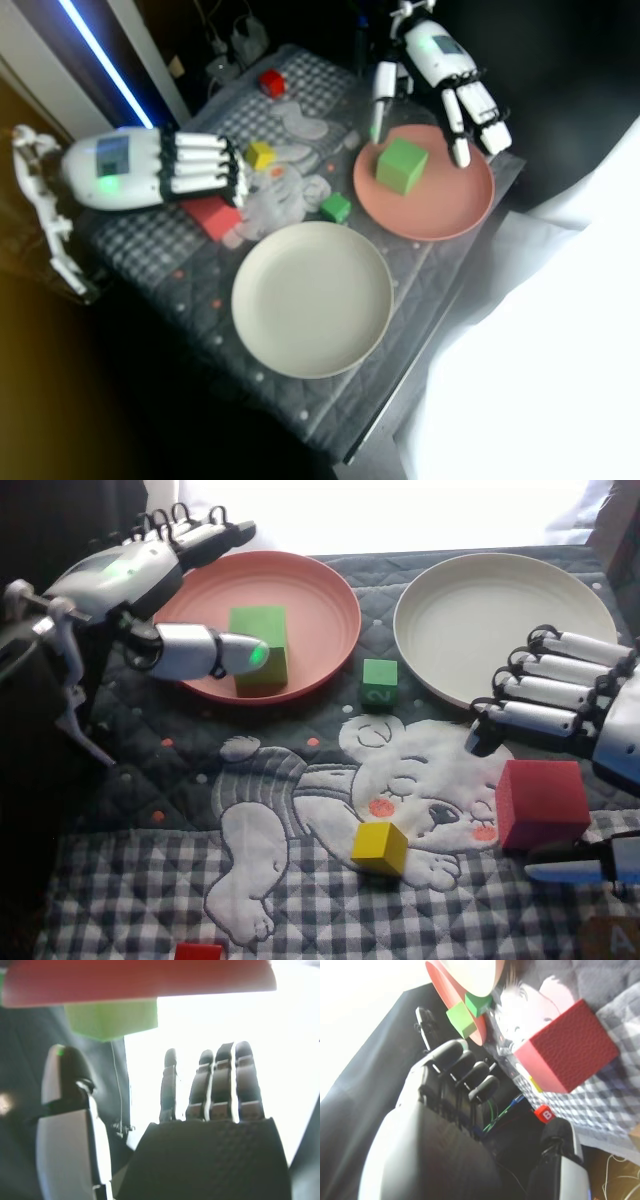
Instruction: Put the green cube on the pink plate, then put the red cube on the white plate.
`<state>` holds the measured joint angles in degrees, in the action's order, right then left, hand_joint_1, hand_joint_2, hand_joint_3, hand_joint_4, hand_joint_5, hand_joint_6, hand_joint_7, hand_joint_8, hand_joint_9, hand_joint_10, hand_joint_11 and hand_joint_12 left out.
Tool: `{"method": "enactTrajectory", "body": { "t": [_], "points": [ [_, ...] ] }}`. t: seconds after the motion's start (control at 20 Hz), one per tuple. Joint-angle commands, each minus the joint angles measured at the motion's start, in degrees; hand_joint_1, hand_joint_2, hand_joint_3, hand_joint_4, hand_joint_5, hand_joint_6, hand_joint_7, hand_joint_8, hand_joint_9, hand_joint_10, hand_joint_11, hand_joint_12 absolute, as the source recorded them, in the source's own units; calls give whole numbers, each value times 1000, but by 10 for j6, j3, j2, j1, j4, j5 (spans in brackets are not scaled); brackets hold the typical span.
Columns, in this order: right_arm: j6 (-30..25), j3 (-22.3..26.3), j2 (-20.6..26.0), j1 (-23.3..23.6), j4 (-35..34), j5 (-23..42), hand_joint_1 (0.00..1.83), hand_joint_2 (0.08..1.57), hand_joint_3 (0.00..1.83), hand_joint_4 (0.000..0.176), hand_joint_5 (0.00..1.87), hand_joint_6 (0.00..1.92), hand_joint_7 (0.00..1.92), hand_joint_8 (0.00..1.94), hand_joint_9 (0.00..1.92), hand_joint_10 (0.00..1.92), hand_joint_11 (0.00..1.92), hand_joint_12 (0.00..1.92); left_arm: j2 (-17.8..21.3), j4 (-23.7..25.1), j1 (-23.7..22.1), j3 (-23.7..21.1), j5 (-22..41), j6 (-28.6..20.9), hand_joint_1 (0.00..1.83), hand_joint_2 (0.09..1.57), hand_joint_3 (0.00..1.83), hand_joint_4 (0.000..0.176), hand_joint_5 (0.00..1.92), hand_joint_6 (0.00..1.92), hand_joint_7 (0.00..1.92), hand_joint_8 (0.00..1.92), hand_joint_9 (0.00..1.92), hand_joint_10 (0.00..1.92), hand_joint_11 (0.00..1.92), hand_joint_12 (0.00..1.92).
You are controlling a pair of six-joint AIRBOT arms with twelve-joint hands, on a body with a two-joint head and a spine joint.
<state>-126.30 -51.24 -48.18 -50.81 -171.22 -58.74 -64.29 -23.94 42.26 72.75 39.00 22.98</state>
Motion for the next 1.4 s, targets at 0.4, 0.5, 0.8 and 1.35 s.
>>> {"method": "enactTrajectory", "body": {
  "t": [0.4, 0.5, 0.8, 1.35],
  "points": [
    [-4, -12, -4, 16, -12, -31, 656, 875, 0, 0, 189, 812, 256, 692, 64, 877, 0, 1109, 33, 14, 37, -65, 198, -2, 463, 1168, 11, 76, 155, 8, 14, 4, 0, 0, 0, 0],
    [-4, -13, -7, 16, -12, -20, 679, 876, 0, 0, 200, 758, 259, 610, 57, 807, 0, 985, 35, 14, 39, -69, 204, -2, 497, 1176, 11, 75, 163, 10, 21, 5, 0, 0, 0, 0],
    [-4, -21, -16, 15, -12, 13, 748, 917, 0, 0, 233, 600, 244, 638, 52, 809, 0, 1027, 36, 15, 51, -76, 218, -2, 506, 1171, 0, 77, 182, 12, 53, 12, 0, 0, 0, 0],
    [-8, -38, -39, 15, -12, 33, 1131, 1223, 6, 0, 638, 1314, 676, 1348, 495, 1382, 334, 1828, 35, 15, 64, -82, 234, -2, 627, 1227, 3, 46, 299, 22, 167, 9, 53, 10, 11, 12]
  ]
}}
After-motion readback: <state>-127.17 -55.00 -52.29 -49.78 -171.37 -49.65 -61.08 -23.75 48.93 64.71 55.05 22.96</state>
